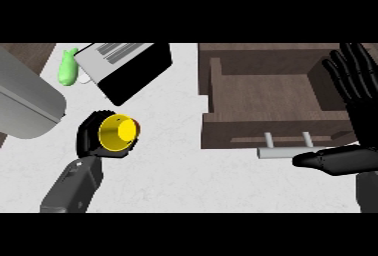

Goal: Pick up the cup, place it into the drawer and close the drawer

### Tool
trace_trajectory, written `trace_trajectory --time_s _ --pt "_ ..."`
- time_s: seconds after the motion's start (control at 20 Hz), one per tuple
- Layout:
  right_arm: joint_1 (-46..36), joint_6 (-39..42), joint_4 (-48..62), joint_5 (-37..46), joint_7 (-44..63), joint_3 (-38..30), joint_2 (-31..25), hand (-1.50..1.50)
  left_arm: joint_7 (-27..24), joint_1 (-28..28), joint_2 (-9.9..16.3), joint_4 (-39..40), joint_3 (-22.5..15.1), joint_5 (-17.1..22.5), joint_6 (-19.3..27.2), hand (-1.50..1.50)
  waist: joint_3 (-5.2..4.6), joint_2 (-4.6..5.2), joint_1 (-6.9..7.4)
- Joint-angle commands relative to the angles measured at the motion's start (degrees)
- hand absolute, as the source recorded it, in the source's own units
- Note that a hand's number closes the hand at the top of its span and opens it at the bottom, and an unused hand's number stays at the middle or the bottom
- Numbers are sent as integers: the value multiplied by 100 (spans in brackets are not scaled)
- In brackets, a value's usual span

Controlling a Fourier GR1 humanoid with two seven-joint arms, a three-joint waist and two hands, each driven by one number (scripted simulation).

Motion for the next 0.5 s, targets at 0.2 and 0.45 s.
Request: trace_trajectory --time_s 0.2,0.45 --pt "-54 67 212 -64 -34 -219 -152 -150 540 -818 -250 -978 -363 2 -121 150 17 -52 117" --pt "136 -82 -268 -50 274 -98 -24 -150 1660 -1172 -711 -1921 -832 -80 147 150 18 -87 126"
